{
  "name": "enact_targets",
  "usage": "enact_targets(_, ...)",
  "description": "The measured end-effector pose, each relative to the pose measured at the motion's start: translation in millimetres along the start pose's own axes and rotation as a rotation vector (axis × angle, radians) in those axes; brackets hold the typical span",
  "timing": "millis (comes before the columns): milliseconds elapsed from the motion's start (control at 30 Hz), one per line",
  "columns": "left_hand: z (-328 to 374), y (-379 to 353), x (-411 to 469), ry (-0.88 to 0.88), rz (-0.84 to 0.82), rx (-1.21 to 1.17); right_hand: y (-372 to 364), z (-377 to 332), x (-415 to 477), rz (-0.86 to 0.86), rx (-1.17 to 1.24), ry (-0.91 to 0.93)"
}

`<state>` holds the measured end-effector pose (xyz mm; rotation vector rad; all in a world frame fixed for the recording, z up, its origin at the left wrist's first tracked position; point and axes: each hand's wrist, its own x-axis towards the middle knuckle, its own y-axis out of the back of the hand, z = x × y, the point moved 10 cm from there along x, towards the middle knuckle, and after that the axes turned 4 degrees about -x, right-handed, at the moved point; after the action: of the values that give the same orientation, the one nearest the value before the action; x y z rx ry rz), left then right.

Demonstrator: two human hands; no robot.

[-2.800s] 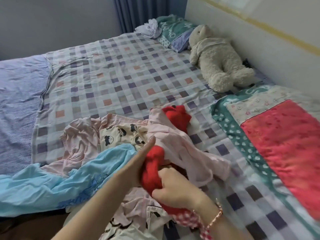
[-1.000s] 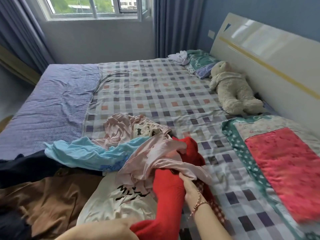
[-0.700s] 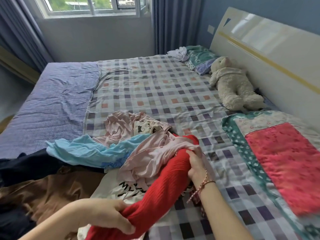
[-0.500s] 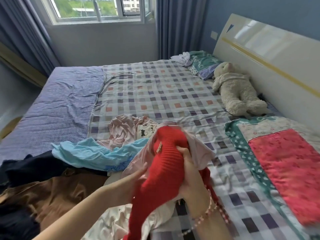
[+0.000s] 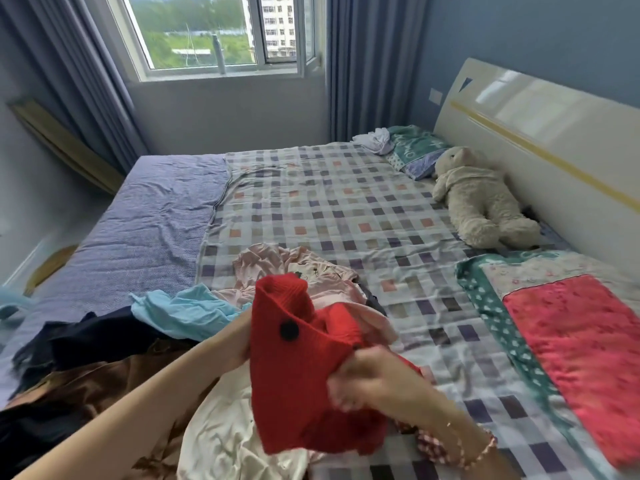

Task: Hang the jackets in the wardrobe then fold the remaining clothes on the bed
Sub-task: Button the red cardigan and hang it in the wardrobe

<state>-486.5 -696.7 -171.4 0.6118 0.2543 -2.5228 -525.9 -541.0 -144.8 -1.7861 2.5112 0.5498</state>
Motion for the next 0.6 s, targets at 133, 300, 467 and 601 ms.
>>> enact_targets(133,58,-24,-44,-0.132,-0.15,0.01,102,-38,8,0.574,-0.019,0.137)
enact_targets(300,109,-53,-93,-0.213,-0.512,0.134,37,-42,58,0.057,-0.295,0.149)
enact_targets(467,117,-8,-77,-0.206,-0.326,0.16,59,-57,52,0.281,-0.207,0.144)
enact_targets(601,116,12,-79,-0.41,0.009,0.594,93,-132,24,0.502,-0.249,0.309)
